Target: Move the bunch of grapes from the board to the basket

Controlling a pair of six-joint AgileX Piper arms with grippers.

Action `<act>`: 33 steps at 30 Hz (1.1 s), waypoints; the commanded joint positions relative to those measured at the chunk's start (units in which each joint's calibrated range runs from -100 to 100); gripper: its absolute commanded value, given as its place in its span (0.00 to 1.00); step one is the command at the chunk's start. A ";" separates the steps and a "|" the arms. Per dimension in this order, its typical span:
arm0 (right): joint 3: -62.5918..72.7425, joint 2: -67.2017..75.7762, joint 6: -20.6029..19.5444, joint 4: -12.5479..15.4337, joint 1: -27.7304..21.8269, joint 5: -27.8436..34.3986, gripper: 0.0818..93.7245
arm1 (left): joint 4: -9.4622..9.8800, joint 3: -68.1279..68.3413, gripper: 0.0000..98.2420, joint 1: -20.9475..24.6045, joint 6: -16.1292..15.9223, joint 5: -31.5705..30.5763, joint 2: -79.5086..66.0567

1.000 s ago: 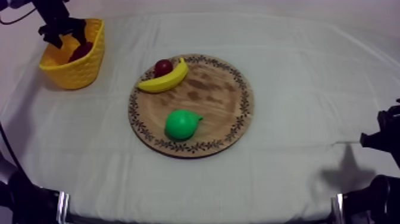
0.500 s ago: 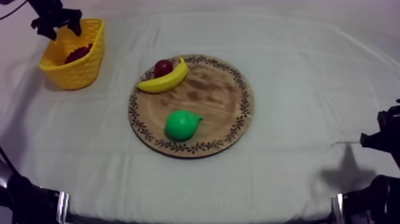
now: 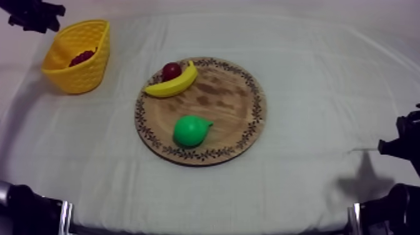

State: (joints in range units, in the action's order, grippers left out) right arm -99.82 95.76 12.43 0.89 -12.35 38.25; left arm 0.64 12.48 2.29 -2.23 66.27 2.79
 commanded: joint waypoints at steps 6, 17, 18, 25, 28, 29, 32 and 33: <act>0.05 -0.01 0.00 0.01 0.02 -0.02 0.00 | 2.22 26.98 0.17 -0.46 1.03 -16.48 -24.26; 0.05 -0.01 0.00 0.01 0.02 -0.02 0.00 | 3.96 54.30 0.01 -0.71 2.86 -24.66 -54.33; 0.05 -0.01 0.00 0.01 0.02 -0.02 0.00 | 3.94 57.13 0.00 -1.00 3.29 -26.40 -56.90; 0.05 -0.01 0.00 0.01 0.02 -0.02 0.00 | 5.47 74.45 0.00 -4.13 6.41 -36.40 -73.68; 0.05 -0.01 0.00 0.01 0.02 -0.02 0.00 | 9.00 79.79 0.00 -5.94 10.54 -38.13 -79.94; 0.05 -0.01 0.00 0.01 0.02 -0.02 0.00 | 9.87 81.31 0.00 -6.35 11.61 -38.40 -81.99; 0.05 -0.01 0.00 0.01 0.02 -0.02 0.00 | 8.76 84.17 0.00 -7.62 10.16 -37.70 -87.70; 0.05 -0.01 0.02 0.01 0.02 -0.02 0.00 | 7.76 84.81 0.00 -8.01 8.98 -37.08 -89.28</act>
State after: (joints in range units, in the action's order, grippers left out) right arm -99.82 95.76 12.43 0.89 -12.35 38.25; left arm 10.52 94.65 -5.17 9.13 28.52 -80.28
